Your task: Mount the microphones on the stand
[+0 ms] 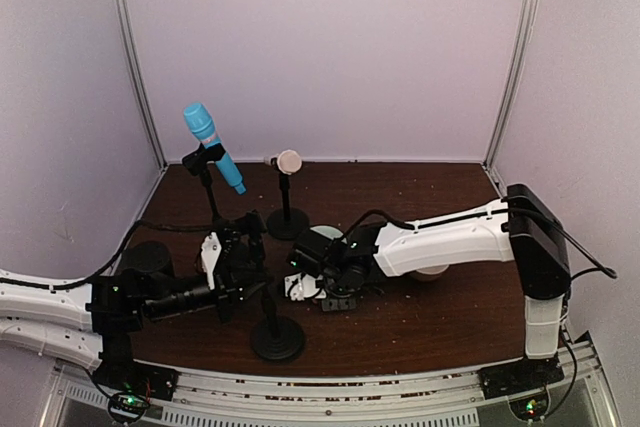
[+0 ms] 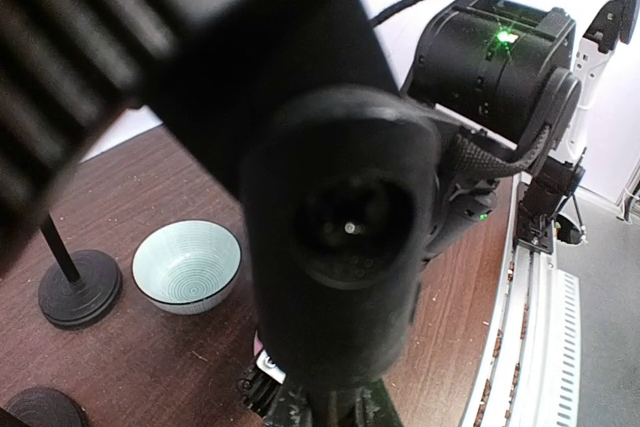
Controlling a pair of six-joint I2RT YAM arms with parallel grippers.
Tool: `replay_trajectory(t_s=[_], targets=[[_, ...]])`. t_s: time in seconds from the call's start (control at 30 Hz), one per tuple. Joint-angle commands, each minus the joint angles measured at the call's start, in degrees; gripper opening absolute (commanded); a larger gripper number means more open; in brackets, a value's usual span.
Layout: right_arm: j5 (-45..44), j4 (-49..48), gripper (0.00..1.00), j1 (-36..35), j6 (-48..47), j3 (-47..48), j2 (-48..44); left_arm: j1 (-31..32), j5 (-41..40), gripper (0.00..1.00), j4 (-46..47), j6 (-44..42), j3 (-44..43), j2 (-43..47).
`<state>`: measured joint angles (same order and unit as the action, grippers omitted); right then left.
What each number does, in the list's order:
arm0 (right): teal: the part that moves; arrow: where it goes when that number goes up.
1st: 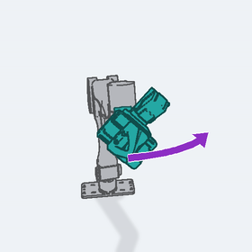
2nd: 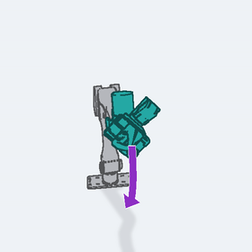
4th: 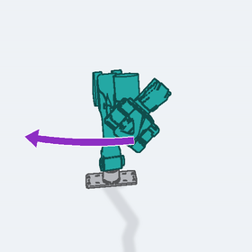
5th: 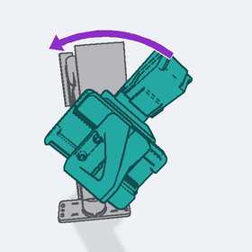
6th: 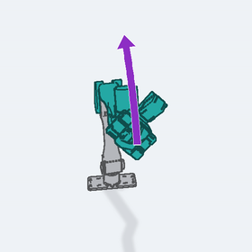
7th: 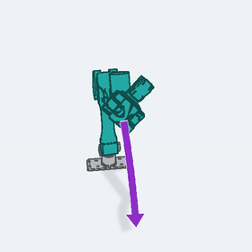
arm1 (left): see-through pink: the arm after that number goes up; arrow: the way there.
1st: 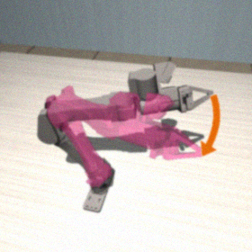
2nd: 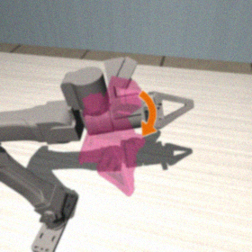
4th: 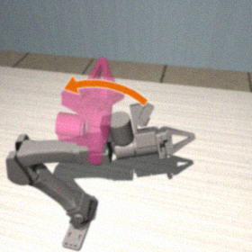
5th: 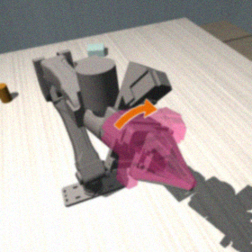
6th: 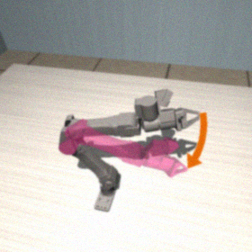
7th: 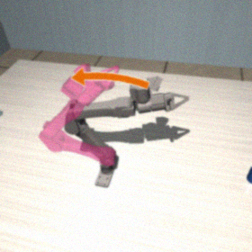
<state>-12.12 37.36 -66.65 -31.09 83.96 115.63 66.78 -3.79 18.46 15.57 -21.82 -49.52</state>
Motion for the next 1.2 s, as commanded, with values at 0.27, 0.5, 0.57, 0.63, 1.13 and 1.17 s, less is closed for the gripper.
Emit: replay_trajectory(t_s=[0.27, 0.5, 0.57, 0.63, 1.13, 1.17], targets=[[-1.17, -2.51, 0.45, -1.45, -0.34, -2.40, -1.77, -0.25, 1.35, 0.00, 4.23, 0.78, -1.34, -2.15], [-4.23, 3.21, 0.62, -0.71, -0.40, 1.18, 4.55, -0.25, 2.32, 0.00, 4.22, 0.77, -2.08, -3.09], [-4.80, 2.31, 0.61, -0.74, -0.81, 1.28, 5.05, -0.25, 2.38, 0.00, 4.30, 0.84, -2.06, -3.03], [-5.60, 0.20, 0.58, -0.76, -1.52, 1.21, 5.21, -0.25, 2.49, 0.00, 4.31, 0.86, -2.16, -3.10], [-14.81, -12.93, 0.34, -4.05, -8.11, -3.72, -8.79, -0.25, 1.50, 0.00, -0.40, -0.98, -3.19, 1.64], [-15.70, -13.61, 0.33, -4.46, -8.51, -3.94, -10.11, -0.25, 1.23, 0.00, -0.53, -1.25, -3.11, 2.30]])
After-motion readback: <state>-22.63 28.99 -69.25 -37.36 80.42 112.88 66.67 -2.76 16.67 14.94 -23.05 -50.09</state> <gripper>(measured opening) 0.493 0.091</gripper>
